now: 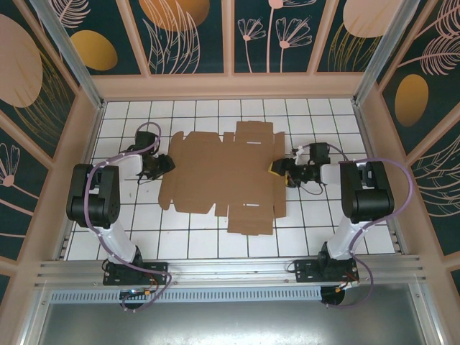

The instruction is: Fold the paper box

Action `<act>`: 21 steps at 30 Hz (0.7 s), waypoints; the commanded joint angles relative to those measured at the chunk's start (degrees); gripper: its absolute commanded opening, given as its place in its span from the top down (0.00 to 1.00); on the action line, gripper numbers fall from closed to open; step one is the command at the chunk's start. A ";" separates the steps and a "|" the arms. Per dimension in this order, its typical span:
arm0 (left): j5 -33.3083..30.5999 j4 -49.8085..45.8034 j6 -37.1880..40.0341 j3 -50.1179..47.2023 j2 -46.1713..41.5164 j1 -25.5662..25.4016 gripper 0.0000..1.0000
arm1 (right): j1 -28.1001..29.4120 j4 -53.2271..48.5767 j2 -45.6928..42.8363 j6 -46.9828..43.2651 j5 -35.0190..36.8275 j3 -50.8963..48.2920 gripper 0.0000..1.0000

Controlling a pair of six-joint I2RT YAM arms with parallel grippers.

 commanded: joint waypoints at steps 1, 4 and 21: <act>8.63 2.86 0.42 -1.42 4.99 -1.48 0.57 | 3.69 0.47 1.83 1.96 -5.30 -1.03 0.37; 10.27 3.63 0.10 -1.65 5.23 -1.47 0.58 | 3.84 0.46 1.50 2.20 -5.65 -0.64 0.36; 13.21 5.50 -1.45 -2.88 2.56 -2.16 0.63 | 1.12 -15.77 -6.74 -3.48 9.22 5.91 0.74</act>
